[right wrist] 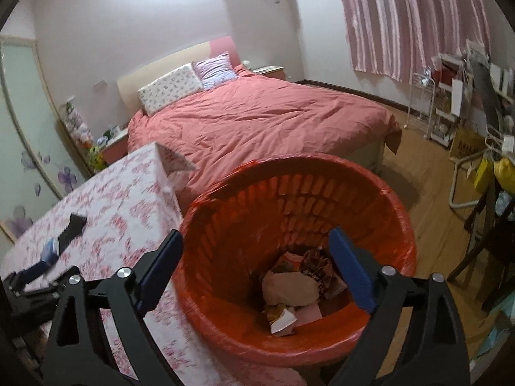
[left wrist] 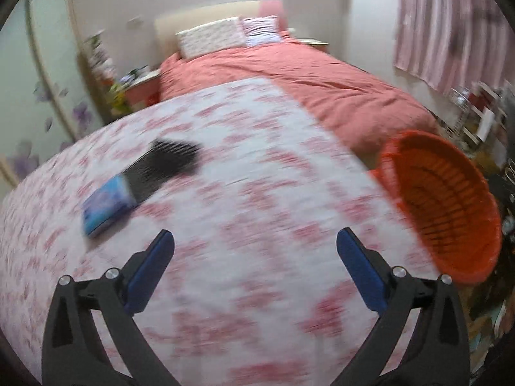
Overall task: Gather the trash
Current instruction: 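Move both grippers back over the bed toward the tissue pack and mesh pad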
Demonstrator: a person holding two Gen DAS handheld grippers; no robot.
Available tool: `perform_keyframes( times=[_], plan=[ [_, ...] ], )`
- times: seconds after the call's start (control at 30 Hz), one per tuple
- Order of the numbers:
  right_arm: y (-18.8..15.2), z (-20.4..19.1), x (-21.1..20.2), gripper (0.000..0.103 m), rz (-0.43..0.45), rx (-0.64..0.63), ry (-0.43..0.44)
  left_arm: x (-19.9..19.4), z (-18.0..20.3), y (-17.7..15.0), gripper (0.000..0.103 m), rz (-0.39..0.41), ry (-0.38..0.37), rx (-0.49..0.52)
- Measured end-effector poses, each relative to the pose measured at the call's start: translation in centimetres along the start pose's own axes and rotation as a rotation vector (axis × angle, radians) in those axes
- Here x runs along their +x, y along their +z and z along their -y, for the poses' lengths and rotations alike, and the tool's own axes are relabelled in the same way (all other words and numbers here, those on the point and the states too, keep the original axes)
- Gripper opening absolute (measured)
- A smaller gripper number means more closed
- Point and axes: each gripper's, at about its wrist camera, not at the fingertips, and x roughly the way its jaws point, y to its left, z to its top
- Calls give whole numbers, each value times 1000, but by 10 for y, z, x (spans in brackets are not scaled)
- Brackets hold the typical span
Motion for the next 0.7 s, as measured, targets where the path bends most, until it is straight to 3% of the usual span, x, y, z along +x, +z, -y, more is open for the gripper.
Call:
perform_keyframes(
  times=[0.23,0.33,0.53,0.7],
  plan=[
    [-11,-46,3,96,-18,-88,11,7,-102,-17,99,-19,165,-94],
    [-17,-69,6,96,-39,-119,35,17,-136,-14,99,-41,201,-166],
    [-28,-104,10,96,-76,-186,76,36,-160,5,99,-62,170,-287],
    [-31,-118,13,96,-95,-217,95,52,-150,22,99,-68,201,-268]
  ],
)
